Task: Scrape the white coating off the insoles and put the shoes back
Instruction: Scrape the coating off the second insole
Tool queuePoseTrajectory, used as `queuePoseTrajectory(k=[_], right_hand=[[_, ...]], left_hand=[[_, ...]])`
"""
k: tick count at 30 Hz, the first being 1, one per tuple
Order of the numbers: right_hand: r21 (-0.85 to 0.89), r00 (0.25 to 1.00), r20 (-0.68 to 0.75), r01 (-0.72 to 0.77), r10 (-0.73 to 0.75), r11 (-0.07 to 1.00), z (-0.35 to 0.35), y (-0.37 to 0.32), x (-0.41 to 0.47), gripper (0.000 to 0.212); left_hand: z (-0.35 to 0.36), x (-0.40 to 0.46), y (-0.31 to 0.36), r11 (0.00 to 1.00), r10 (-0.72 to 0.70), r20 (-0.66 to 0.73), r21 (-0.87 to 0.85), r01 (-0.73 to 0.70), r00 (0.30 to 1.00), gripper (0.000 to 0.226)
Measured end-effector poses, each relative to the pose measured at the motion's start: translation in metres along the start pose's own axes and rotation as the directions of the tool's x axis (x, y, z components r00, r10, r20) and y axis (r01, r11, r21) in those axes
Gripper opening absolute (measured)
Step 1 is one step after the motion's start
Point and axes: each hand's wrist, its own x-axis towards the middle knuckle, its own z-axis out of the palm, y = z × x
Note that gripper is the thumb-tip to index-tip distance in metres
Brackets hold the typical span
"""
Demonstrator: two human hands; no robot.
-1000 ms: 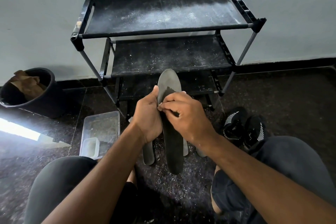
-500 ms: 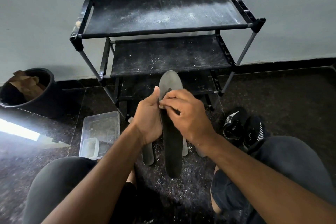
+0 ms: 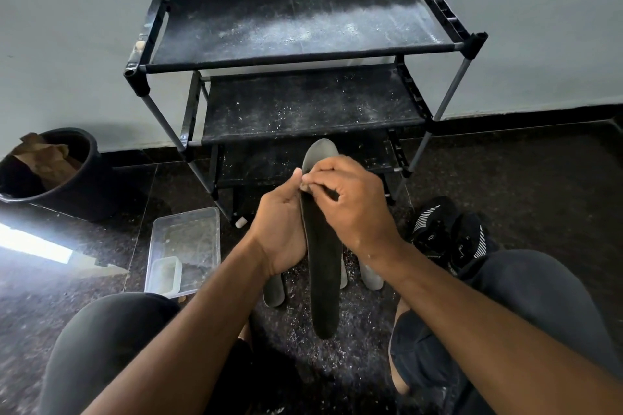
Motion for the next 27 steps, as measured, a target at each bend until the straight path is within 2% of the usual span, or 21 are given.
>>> queuePoseTrajectory(k=[2,4,8,10,12,15,18,23,25,27], right_hand=[[0.035,0.998,-0.044,-0.051,0.052,0.998,-0.004,0.003,0.005,0.009],[0.078,0.998,-0.016,-0.063,0.064,0.995,-0.004,0.004,0.004,0.011],[0.117,0.976,0.215,-0.043,0.017,0.992,0.006,-0.002,-0.010,0.014],[0.109,0.963,0.271,-0.023,-0.007,0.994,0.011,-0.005,-0.014,0.015],[0.067,0.965,0.262,0.014,-0.031,0.998,0.011,-0.005,-0.012,0.014],[-0.061,0.983,0.167,0.086,-0.075,0.994,0.003,0.002,-0.001,0.007],[-0.175,0.993,0.079,0.101,-0.088,0.979,-0.004,0.008,0.005,0.006],[-0.182,0.965,0.228,0.171,-0.128,0.968,0.008,0.009,-0.007,0.015],[-0.208,0.971,0.207,0.161,-0.117,0.965,0.005,0.011,-0.003,0.010],[-0.248,0.990,0.109,0.114,-0.090,0.962,-0.004,0.013,0.006,0.008]], left_hand=[[0.000,0.001,-0.003,1.000,0.000,0.008,0.008,0.000,1.000,0.055],[0.001,0.001,0.001,1.000,0.017,-0.001,0.023,-0.017,1.000,0.057],[-0.005,0.004,0.013,0.995,0.090,-0.079,0.045,-0.086,0.993,0.076],[-0.009,0.005,0.015,0.995,0.087,-0.101,0.051,-0.083,0.991,0.085],[-0.008,0.004,0.012,0.997,0.062,-0.104,0.053,-0.056,0.993,0.087],[-0.003,0.002,0.009,1.000,0.026,-0.067,0.007,-0.025,0.997,0.081],[0.000,0.001,0.012,0.998,0.056,-0.044,-0.005,-0.056,0.997,0.080],[0.001,-0.002,0.017,0.992,0.125,-0.080,-0.010,-0.126,0.989,0.082],[0.001,-0.002,0.016,0.991,0.134,-0.101,0.021,-0.132,0.986,0.082],[0.003,-0.003,0.015,0.989,0.140,-0.117,0.057,-0.134,0.983,0.082]])
